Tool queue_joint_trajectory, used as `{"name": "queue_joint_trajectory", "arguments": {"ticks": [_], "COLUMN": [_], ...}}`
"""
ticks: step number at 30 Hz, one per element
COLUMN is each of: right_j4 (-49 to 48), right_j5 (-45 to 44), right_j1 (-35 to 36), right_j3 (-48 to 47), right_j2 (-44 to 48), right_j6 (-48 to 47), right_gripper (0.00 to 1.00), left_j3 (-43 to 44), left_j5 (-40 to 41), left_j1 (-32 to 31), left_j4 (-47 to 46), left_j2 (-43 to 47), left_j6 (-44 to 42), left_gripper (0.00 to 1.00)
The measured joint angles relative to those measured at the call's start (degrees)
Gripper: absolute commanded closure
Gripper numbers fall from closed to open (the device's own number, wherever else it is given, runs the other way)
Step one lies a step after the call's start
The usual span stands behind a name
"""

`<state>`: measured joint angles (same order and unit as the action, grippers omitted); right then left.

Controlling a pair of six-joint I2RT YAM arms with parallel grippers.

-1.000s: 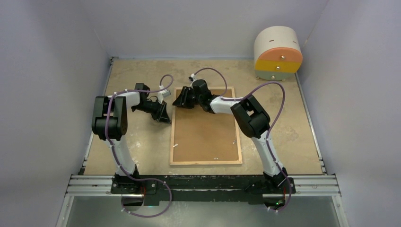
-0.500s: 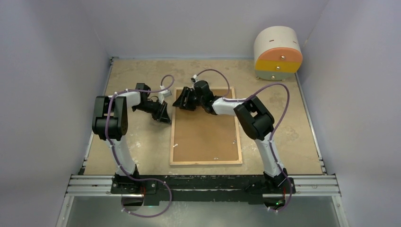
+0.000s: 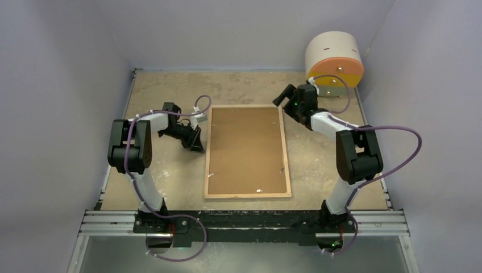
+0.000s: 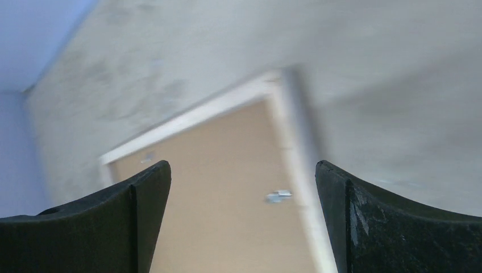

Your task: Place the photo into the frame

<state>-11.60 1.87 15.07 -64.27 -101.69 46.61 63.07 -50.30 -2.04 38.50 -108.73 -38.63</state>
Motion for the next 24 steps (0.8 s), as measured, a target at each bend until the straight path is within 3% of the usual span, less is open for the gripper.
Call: {"name": "queue_joint_trajectory", "arguments": {"ticks": [7,12,19,24], "right_j4": [4.48,0.98,3.26,7.45], "right_j5": [-3.89,-0.72,1.09,2.23], "right_j1": [-3.74,-3.06,2.91,10.97], "right_j3": [3.89,-1.14,-23.58,-46.95], "right_j2": [-3.08,-8.79,-24.44,-38.82], "right_j6": [-1.44,-0.98,-0.74,-3.15], "right_gripper": [0.03,0.09,0.08,0.07], "left_j3": [-2.36,-3.39,-3.54,-3.96], "left_j5": [0.92,1.46,3.08,3.08], "left_j1": [-0.52,-2.16,-9.14,-13.97], "left_j4": [0.09,-0.04,0.39,6.14], "left_j2": [1.97,2.93,3.56,3.72], "left_j6": [-2.4,-2.93,-1.44,0.9], "left_gripper": [0.8,0.8,0.78,0.54]}}
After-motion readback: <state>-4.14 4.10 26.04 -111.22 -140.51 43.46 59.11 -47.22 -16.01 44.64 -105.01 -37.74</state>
